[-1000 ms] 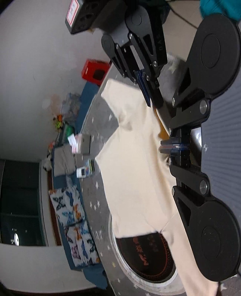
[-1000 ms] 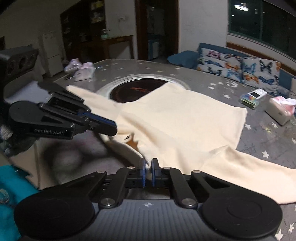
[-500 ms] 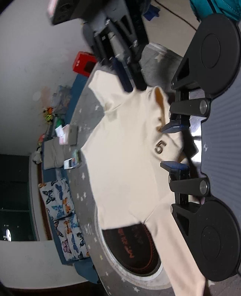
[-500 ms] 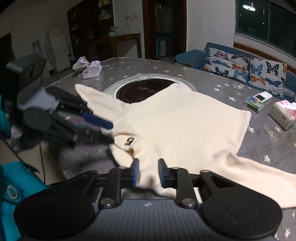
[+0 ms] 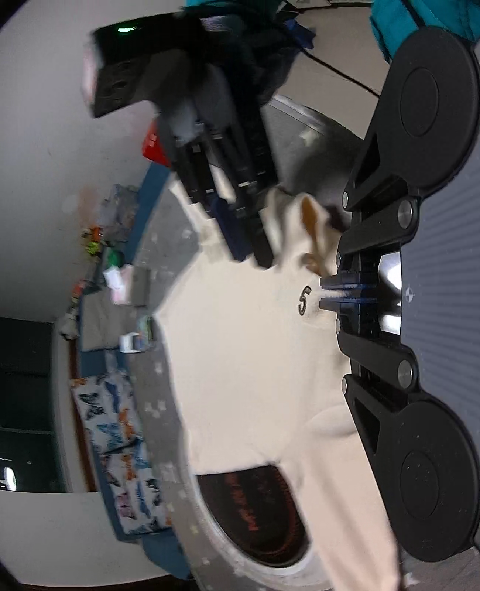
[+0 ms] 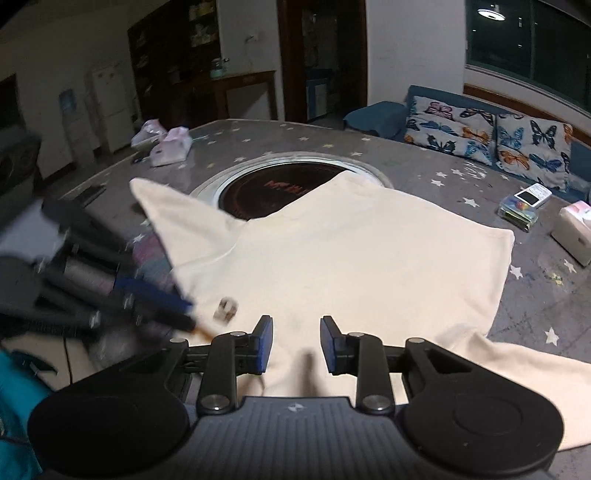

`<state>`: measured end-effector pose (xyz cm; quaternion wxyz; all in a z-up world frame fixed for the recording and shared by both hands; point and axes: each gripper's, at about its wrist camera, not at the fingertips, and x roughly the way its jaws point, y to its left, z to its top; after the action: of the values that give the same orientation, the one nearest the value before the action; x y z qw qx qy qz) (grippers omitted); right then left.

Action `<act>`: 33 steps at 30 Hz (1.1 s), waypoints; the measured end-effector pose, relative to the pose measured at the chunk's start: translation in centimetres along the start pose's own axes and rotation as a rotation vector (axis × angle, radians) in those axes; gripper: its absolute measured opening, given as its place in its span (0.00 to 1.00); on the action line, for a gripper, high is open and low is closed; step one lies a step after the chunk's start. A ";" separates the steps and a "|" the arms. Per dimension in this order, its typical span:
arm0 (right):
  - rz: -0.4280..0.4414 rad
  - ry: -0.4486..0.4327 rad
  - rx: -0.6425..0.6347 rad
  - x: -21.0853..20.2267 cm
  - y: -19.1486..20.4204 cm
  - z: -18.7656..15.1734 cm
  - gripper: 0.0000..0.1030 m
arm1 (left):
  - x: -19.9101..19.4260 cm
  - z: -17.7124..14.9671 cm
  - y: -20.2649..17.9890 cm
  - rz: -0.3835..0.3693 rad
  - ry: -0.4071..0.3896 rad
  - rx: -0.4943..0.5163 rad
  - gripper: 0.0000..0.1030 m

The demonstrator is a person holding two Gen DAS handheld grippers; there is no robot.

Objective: Fold clothes

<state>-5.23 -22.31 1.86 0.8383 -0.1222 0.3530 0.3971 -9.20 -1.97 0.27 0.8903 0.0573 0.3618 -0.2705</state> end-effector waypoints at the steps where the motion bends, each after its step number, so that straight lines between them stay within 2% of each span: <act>1: 0.001 -0.001 0.001 0.3 0.0 0.1 0.27 | 0.3 -0.2 0.1 -0.001 0.021 -0.006 0.05; 5: 0.008 -0.002 0.003 1.4 -0.1 0.4 0.27 | -0.1 -0.4 0.7 -0.020 0.030 -0.028 0.08; 8: 0.038 0.035 -0.030 2.3 0.8 -0.1 0.27 | -1.3 0.0 1.7 -0.014 0.000 -0.047 0.10; 11: 0.058 0.060 -0.074 2.5 2.0 -0.7 0.28 | -1.8 0.8 3.2 0.062 -0.038 -0.081 0.16; 15: 0.078 0.070 -0.102 2.1 2.8 -0.8 0.28 | -0.8 1.7 5.8 0.133 -0.057 -0.174 0.18; 22: 0.085 0.027 -0.089 0.5 2.8 0.3 0.29 | 1.2 1.9 9.0 0.257 -0.063 -0.305 0.23; 24: 0.082 0.007 -0.089 0.0 2.5 0.6 0.31 | 0.0 1.3 9.6 0.333 -0.091 -0.333 0.31; 26: 0.074 -0.002 -0.085 0.1 2.2 0.9 0.32 | -1.7 0.5 10.5 0.442 -0.117 -0.372 0.41; 27: 0.070 -0.004 -0.083 0.2 2.0 1.1 0.32 | -2.6 0.0 11.2 0.488 -0.131 -0.403 0.42; 30: 0.064 0.001 -0.065 1.1 1.6 1.2 0.32 | -5.6 -1.2 13.2 0.639 -0.174 -0.526 0.48; 32: 0.065 0.006 -0.061 1.6 1.5 1.2 0.32 | -7.5 -2.2 14.4 0.748 -0.210 -0.617 0.58; 33: 0.067 0.010 -0.060 1.9 1.5 1.2 0.32 | -8.1 -2.6 14.9 0.791 -0.222 -0.659 0.59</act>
<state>-5.00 -19.66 1.53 0.8187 -0.1374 0.3489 0.4348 -7.81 15.03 2.46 0.9281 -0.1225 0.2821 0.2098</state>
